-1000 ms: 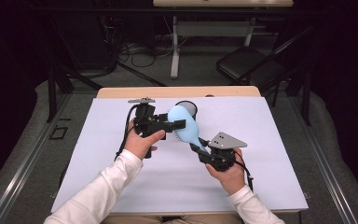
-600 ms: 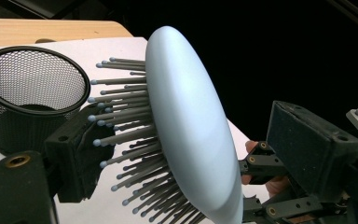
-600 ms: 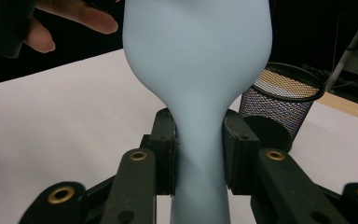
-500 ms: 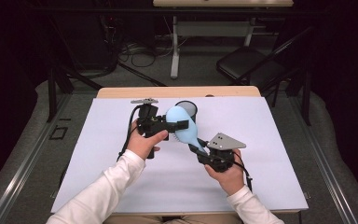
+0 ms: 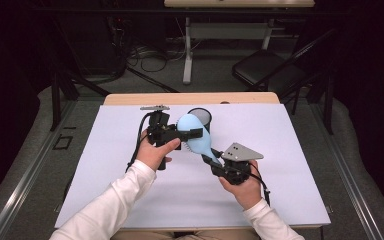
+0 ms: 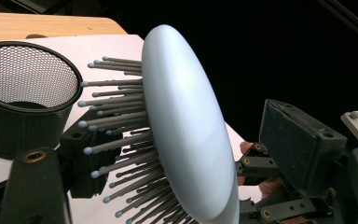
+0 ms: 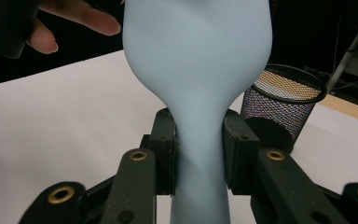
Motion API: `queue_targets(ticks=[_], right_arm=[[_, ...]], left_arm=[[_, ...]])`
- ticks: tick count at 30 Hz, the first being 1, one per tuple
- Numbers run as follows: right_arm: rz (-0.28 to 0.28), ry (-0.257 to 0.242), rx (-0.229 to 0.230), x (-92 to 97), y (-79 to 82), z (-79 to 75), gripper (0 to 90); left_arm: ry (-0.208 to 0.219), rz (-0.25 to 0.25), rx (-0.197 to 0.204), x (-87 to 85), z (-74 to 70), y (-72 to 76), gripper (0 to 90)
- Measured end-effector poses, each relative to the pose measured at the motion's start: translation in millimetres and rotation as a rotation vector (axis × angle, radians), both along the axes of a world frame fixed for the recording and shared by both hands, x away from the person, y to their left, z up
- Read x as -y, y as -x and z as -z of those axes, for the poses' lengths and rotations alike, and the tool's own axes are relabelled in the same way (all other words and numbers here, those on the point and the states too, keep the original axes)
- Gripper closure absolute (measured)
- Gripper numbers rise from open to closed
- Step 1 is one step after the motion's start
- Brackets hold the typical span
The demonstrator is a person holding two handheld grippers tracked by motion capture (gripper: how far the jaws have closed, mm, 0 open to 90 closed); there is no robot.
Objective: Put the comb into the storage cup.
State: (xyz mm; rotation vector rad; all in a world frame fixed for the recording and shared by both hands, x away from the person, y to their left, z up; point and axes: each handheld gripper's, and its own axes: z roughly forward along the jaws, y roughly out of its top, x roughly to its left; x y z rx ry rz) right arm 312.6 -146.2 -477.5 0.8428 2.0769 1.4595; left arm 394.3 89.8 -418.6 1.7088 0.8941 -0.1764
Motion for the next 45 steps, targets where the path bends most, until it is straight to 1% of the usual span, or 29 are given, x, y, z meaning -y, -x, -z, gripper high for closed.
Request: queue_targets(ticks=[7,15,18,22,26,28,34,45], right_arm=[[-0.003,0.001,0.003,-0.6,0.3,0.0,69.2],[-0.002,0.002,0.005,-1.3,0.7,0.4,69.2],[-0.002,0.003,0.005,-1.3,0.5,0.8,69.3],[-0.004,0.005,0.006,-1.8,0.6,1.6,69.3],[-0.005,0.006,0.007,-1.9,0.5,1.7,69.2],[-0.006,0.006,0.006,-2.3,0.6,2.0,69.2],[-0.007,0.010,0.005,-2.7,0.6,2.6,69.3],[-0.009,0.011,0.006,-3.2,0.6,3.4,69.3]], left_arm=[[0.003,-0.001,-0.001,-1.5,-0.2,-0.7,23.3],[0.024,-0.005,-0.027,-1.6,0.7,-1.3,25.3],[0.021,-0.009,-0.028,-2.2,0.4,-1.2,26.3],[0.030,-0.018,-0.030,-3.2,0.9,-1.3,28.7],[0.042,-0.028,-0.051,-4.6,2.0,-1.5,31.3],[0.047,-0.031,-0.054,-5.7,2.4,-1.7,32.7],[0.067,-0.030,-0.081,-5.9,3.9,-2.8,33.3],[0.061,-0.015,-0.093,-7.7,2.5,-4.4,34.2]])
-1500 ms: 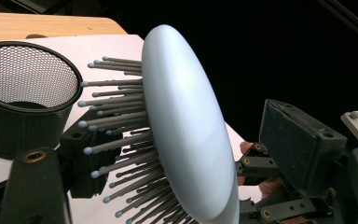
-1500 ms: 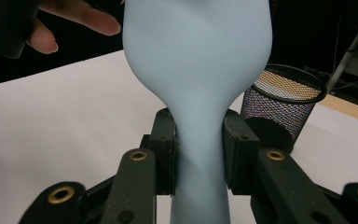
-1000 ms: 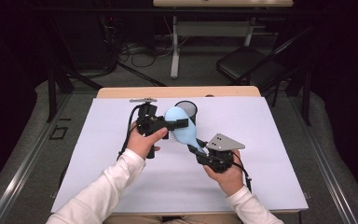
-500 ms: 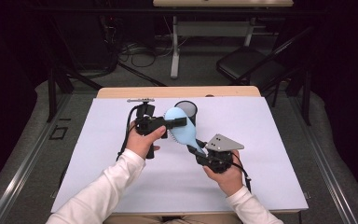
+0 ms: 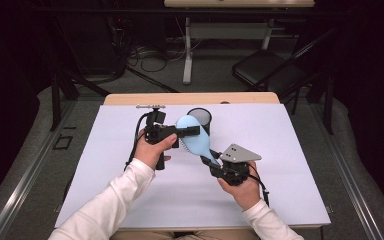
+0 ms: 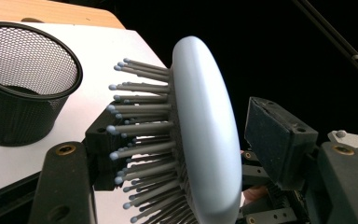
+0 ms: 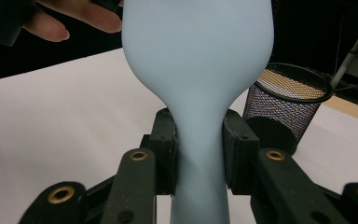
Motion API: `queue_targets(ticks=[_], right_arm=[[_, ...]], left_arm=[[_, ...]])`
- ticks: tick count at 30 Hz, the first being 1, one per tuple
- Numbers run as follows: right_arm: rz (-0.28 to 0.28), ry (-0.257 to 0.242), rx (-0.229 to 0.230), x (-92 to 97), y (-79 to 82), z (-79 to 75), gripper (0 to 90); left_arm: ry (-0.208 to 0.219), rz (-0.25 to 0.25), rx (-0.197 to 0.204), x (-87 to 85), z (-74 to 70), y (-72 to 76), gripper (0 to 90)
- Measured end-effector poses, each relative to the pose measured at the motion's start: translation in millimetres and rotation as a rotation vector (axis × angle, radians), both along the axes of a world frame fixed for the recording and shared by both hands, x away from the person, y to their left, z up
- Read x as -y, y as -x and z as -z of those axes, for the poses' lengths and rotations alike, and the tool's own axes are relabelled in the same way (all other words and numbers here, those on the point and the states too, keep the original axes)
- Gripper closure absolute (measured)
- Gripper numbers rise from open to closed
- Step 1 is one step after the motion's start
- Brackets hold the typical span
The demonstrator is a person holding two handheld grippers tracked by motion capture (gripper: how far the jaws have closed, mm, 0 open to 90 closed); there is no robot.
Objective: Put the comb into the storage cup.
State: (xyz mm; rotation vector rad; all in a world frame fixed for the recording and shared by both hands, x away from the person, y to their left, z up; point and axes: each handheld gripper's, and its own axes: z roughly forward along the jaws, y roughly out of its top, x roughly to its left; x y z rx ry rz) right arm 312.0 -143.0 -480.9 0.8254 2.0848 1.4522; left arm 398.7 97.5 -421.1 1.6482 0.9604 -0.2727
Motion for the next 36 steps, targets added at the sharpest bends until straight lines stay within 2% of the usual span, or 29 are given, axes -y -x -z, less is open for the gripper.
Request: queue_targets(ticks=[9,14,23,24,26,36], right_arm=[[-0.003,0.002,-0.003,-0.9,0.3,0.5,69.3],[-0.007,0.000,0.001,-0.8,0.4,0.4,69.3],[-0.012,0.002,-0.001,-1.3,0.3,1.2,69.3],[-0.013,0.002,0.000,-1.4,0.3,1.4,69.3],[-0.015,0.002,-0.001,-1.4,0.2,1.5,69.4],[-0.018,0.006,0.000,-1.8,0.6,1.9,69.3]], left_arm=[[-0.004,0.002,-0.026,-1.4,-0.6,-0.3,34.3],[0.008,-0.002,-0.050,-3.8,-2.2,-0.7,38.8],[-0.002,0.003,-0.085,-5.4,-3.7,-1.4,43.5],[-0.009,0.009,-0.077,-6.4,-3.3,-2.3,44.3],[-0.009,0.013,-0.084,-7.1,-3.6,-2.8,45.6],[-0.004,0.018,-0.124,-8.0,-4.7,-3.8,46.8]])
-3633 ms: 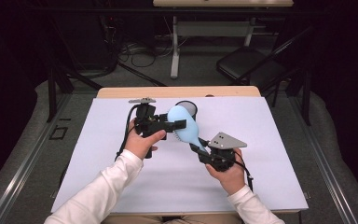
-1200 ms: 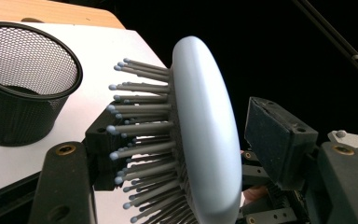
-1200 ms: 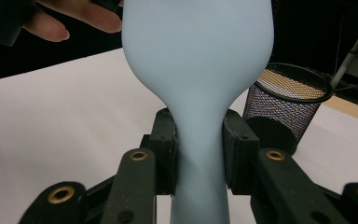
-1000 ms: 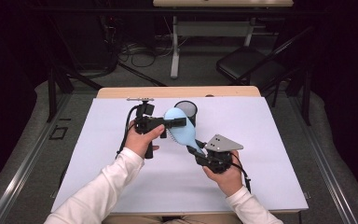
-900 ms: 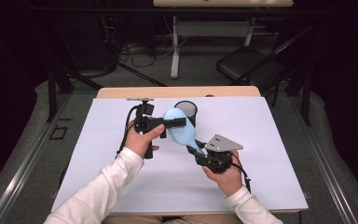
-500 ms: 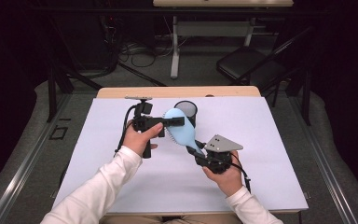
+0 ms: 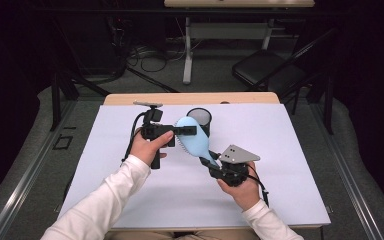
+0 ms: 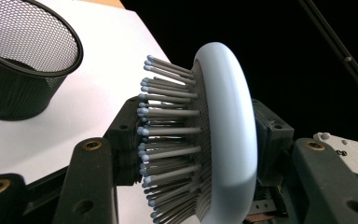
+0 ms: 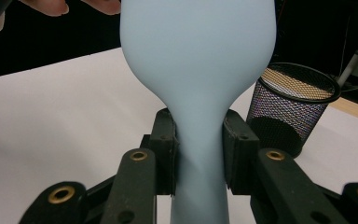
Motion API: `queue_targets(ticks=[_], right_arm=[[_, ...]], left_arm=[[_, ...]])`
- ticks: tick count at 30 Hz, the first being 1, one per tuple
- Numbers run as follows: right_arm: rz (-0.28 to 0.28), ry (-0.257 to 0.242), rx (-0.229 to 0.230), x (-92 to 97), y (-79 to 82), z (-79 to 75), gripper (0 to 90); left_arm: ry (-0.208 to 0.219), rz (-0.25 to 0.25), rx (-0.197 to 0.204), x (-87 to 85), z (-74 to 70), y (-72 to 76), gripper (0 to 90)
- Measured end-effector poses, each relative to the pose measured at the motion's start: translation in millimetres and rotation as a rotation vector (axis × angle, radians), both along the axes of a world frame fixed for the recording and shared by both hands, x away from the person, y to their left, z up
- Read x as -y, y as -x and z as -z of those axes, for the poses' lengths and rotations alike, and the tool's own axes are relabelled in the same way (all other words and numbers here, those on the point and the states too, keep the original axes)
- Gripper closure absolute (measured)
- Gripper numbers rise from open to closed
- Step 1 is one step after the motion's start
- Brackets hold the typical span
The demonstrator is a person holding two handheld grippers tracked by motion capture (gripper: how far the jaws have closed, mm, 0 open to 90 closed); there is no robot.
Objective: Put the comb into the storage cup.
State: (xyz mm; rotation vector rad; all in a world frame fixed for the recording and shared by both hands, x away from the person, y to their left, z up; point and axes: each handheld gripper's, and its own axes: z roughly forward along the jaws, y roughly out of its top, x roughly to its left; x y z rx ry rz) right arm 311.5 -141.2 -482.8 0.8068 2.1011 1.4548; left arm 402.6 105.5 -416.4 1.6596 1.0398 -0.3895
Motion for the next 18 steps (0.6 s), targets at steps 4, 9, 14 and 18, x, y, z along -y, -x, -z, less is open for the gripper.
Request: queue_targets(ticks=[4,9,14,18], right_arm=[[-0.001,0.000,0.000,-0.2,0.1,0.1,69.4],[-0.001,0.000,0.000,-0.3,0.3,0.1,69.4],[-0.004,0.002,-0.001,-0.7,0.2,0.7,69.4],[-0.003,-0.003,-0.006,-0.7,0.0,0.8,69.3]], left_arm=[[-0.002,0.004,-0.003,-0.2,-0.6,-0.4,47.2],[-0.001,0.001,-0.029,-0.7,-0.7,-0.9,47.8],[-0.003,-0.004,-0.045,-0.8,-0.7,-0.6,48.2],[-0.002,-0.010,-0.055,-0.5,-1.2,-0.3,48.6]])
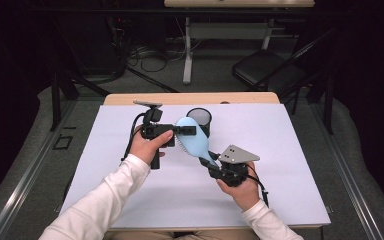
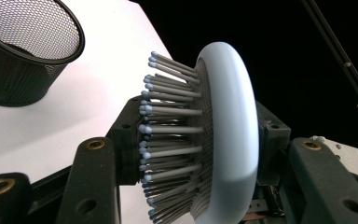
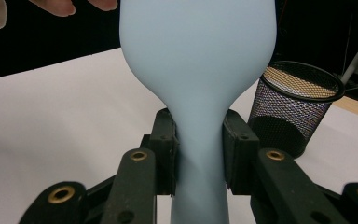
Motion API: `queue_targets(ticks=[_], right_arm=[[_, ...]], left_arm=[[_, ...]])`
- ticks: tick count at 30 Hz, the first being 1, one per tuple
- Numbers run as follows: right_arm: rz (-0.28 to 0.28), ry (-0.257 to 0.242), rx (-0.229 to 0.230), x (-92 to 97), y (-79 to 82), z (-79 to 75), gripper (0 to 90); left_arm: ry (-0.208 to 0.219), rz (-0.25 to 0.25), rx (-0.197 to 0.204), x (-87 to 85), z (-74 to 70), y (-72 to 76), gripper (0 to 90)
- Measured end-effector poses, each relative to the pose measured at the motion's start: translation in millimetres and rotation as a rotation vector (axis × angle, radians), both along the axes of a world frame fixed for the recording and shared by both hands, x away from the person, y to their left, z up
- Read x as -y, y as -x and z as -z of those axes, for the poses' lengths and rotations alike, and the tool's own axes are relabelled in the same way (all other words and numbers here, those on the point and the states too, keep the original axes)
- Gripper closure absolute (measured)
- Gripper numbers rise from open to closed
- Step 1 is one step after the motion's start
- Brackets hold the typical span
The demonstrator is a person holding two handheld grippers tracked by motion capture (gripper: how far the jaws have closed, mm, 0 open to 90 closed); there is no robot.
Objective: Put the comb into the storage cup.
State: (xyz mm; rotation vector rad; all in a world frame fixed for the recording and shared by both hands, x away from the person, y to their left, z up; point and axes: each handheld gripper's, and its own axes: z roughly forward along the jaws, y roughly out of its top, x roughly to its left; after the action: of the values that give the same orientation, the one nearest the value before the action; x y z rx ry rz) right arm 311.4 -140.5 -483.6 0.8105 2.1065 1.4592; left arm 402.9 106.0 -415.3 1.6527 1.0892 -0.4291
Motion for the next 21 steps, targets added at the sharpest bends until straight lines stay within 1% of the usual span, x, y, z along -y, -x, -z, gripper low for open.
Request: queue_targets(ticks=[9,12,17,21], right_arm=[[-0.003,-0.009,-0.008,-0.2,-0.2,0.7,69.3],[-0.003,-0.012,-0.011,-0.5,-0.4,1.0,69.2],[-0.001,-0.013,-0.015,-0.5,-0.8,1.3,69.2],[-0.002,-0.016,-0.019,-0.3,-1.0,1.5,69.2]], left_arm=[[-0.013,-0.006,-0.018,1.2,-2.6,0.5,49.2],[-0.021,-0.009,-0.020,1.6,-3.4,0.5,49.3],[-0.025,-0.005,-0.022,2.4,-4.0,0.0,49.5],[-0.027,-0.012,-0.026,3.1,-4.5,0.1,49.6]])
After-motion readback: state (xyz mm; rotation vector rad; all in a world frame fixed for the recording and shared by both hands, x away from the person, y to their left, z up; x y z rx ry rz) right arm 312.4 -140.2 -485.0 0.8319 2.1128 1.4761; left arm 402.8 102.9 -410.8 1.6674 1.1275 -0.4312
